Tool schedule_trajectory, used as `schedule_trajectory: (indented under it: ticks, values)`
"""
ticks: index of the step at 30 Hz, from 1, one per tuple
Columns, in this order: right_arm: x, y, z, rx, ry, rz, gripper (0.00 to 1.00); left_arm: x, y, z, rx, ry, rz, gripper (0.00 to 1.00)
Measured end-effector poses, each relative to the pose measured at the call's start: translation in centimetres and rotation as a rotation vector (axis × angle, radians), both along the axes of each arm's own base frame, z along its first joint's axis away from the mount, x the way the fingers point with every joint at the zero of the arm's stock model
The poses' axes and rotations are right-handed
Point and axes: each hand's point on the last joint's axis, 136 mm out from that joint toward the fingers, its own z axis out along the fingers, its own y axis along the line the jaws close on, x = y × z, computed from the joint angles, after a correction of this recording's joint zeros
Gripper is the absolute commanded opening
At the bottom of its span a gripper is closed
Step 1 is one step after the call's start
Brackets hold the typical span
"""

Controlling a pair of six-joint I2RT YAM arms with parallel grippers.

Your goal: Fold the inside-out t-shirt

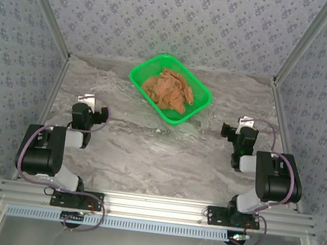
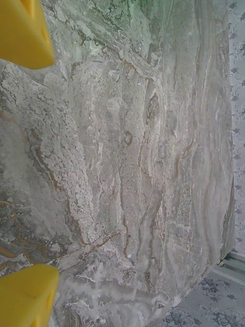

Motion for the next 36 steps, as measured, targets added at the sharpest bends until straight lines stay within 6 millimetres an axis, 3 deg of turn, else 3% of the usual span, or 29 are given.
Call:
schedule_trajectory:
  ticks: [29, 33, 36]
  values:
    - [-0.1, -0.2, 0.1, -0.006, -0.001, -0.015, 1.00, 0.0, 0.0, 0.0, 0.000, 0.003, 0.000, 0.98]
    - [-0.8, -0.8, 2.5, -0.030, -0.028, -0.066, 1.00, -0.5, 0.4, 1.0, -0.008, 0.059, 0.030, 0.98]
    - [-1.2, -1.2, 7.1, 0.017, -0.112, -0.114, 1.00, 0.2, 1.3, 5.3, -0.072, 0.022, 0.113, 0.92]
